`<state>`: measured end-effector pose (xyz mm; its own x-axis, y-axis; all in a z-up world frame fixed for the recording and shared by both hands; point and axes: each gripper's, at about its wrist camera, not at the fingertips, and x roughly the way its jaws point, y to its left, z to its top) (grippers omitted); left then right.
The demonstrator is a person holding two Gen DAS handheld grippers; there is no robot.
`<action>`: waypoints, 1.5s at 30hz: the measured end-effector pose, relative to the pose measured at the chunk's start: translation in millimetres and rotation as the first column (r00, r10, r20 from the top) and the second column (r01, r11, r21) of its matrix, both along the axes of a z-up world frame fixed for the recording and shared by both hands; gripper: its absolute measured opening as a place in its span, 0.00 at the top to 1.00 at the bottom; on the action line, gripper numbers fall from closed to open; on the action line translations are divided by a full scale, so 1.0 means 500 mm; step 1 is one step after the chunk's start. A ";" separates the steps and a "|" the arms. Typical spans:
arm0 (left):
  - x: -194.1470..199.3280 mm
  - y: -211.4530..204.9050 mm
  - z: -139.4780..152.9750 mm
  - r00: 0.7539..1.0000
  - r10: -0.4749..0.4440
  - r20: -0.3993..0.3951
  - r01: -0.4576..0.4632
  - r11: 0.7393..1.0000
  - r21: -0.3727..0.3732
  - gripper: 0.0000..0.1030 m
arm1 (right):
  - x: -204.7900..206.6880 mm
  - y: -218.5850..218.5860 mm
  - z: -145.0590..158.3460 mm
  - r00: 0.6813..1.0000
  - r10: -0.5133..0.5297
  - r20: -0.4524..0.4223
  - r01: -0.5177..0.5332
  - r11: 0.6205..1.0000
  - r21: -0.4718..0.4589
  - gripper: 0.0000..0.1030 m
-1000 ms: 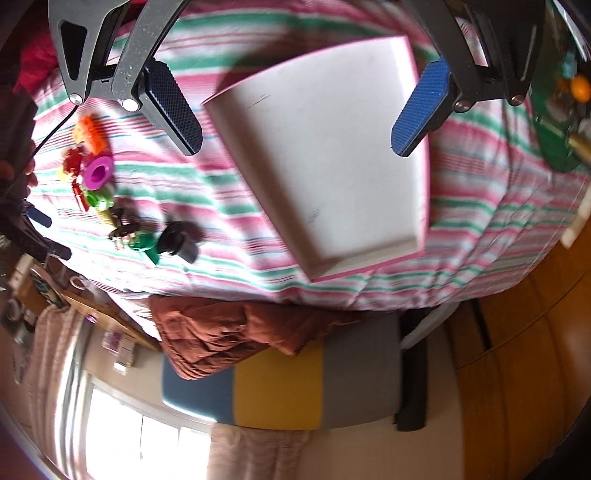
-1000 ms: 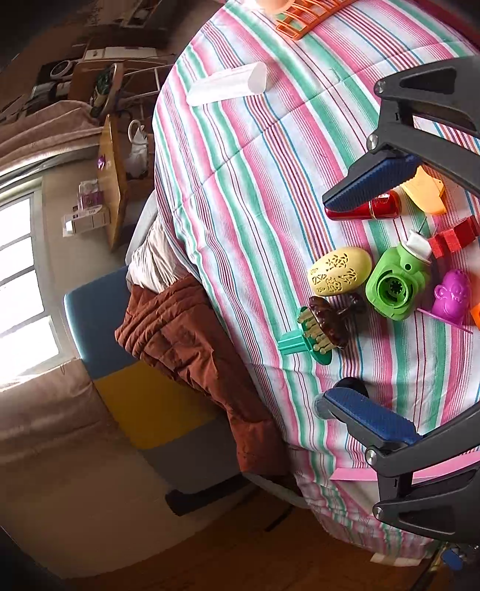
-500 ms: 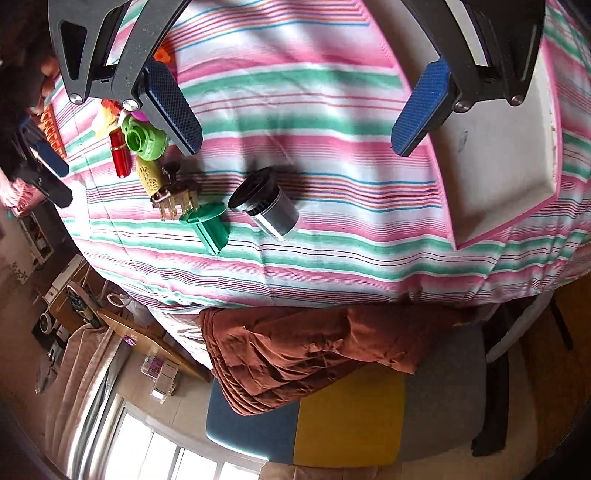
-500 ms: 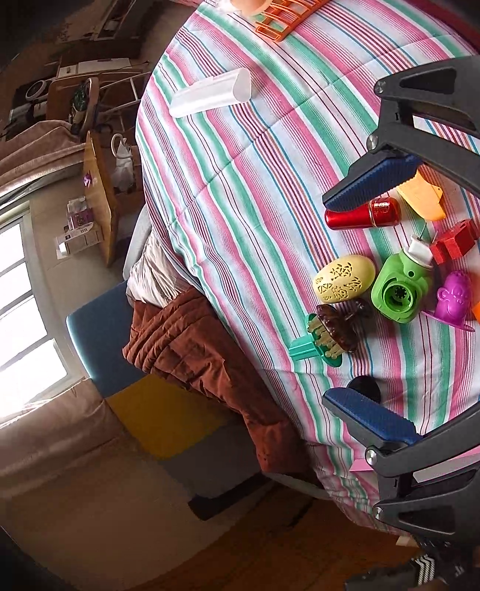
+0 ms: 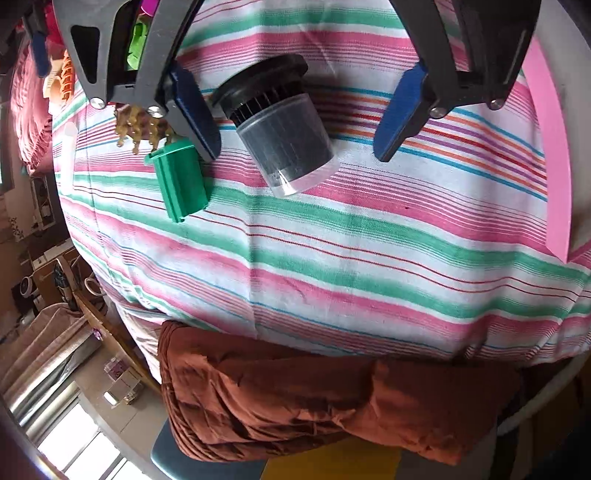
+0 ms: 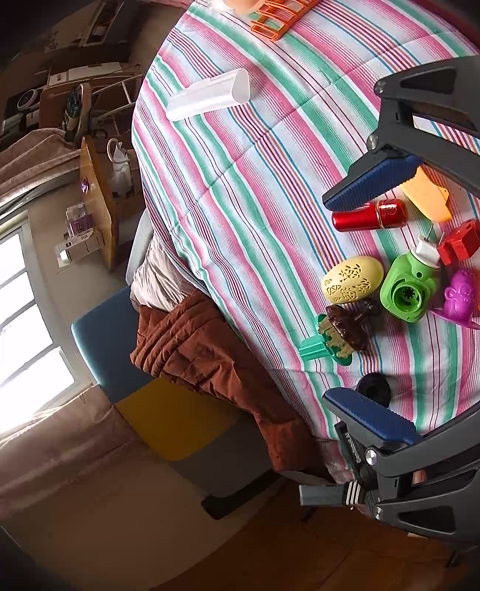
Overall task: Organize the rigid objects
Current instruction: 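Reach the left tool to the black canister and close on it, then carry the black canister into the tray with the left tool while the right tool grasps the brush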
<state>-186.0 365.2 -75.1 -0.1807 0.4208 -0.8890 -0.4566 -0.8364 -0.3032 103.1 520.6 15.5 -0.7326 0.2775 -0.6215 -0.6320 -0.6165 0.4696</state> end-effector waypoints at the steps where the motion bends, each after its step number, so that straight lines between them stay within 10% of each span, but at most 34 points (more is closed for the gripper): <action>1: 0.001 0.002 -0.008 1.000 0.004 -0.004 -0.004 1.000 -0.011 0.36 | 0.004 0.006 -0.002 1.000 -0.012 -0.004 0.012 1.000 -0.009 0.05; 4: 0.027 0.009 -0.008 0.996 -0.047 -0.073 0.044 0.998 -0.032 0.58 | 0.015 0.024 -0.007 0.999 -0.045 -0.009 0.045 0.998 -0.036 0.05; 14: 0.145 -0.032 0.000 0.969 -0.173 -0.177 0.158 0.983 -0.095 0.58 | 0.013 0.044 -0.029 1.000 -0.016 -0.018 0.014 0.992 -0.123 0.05; 28: 0.431 -0.181 0.011 0.847 -0.383 -0.368 0.346 0.924 -0.165 0.58 | -0.054 -0.004 -0.059 0.974 0.227 0.010 -0.220 0.952 -0.211 0.26; 45: 0.435 -0.226 0.008 0.866 -0.338 -0.368 0.334 0.939 -0.076 0.58 | -0.169 -0.072 -0.027 0.901 0.379 0.210 -0.381 0.924 -0.030 0.28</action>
<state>31.3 252.3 -71.0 -0.3456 0.5075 -0.7893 -0.7878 -0.6139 -0.0499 18.5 484.7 2.1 -0.6386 0.0119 -0.7694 -0.4311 -0.8338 0.3450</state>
